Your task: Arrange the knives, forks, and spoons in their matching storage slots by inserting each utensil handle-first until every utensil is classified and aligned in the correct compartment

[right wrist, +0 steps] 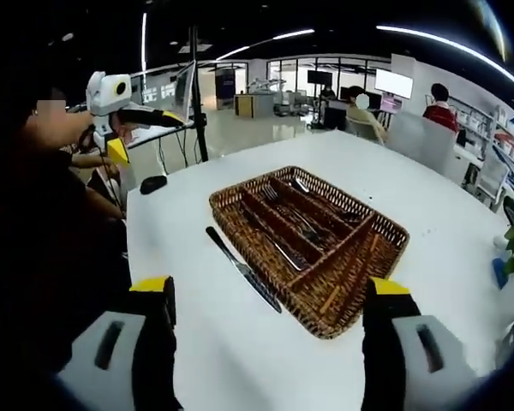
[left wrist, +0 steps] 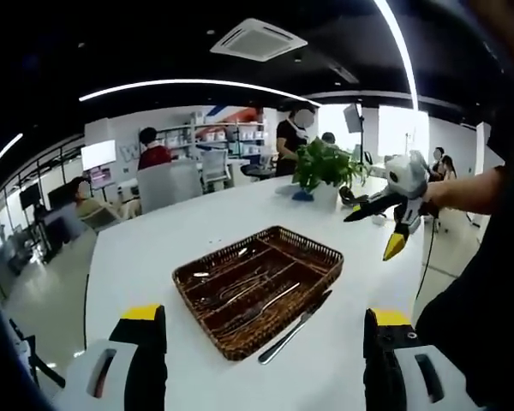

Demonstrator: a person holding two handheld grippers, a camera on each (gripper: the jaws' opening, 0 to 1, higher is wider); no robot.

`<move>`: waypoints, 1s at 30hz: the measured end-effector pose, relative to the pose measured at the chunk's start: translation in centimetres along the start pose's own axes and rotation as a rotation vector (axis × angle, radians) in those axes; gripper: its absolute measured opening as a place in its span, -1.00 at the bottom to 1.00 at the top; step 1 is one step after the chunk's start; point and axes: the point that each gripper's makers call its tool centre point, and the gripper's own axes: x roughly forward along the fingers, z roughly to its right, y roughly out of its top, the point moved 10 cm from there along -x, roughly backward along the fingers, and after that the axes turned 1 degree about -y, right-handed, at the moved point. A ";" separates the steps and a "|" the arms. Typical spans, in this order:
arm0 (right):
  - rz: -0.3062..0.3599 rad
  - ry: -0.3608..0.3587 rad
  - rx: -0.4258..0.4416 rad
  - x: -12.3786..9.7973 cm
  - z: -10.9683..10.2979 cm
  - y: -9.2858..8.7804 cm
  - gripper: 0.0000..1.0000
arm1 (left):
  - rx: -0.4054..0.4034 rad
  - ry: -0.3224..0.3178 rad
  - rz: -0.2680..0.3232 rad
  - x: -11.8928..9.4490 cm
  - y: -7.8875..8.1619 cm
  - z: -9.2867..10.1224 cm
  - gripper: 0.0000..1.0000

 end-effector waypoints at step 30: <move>-0.163 0.189 -0.026 7.4 -1.8 -3.9 0.20 | -0.036 -0.028 -0.018 -0.5 -1.2 -0.8 0.99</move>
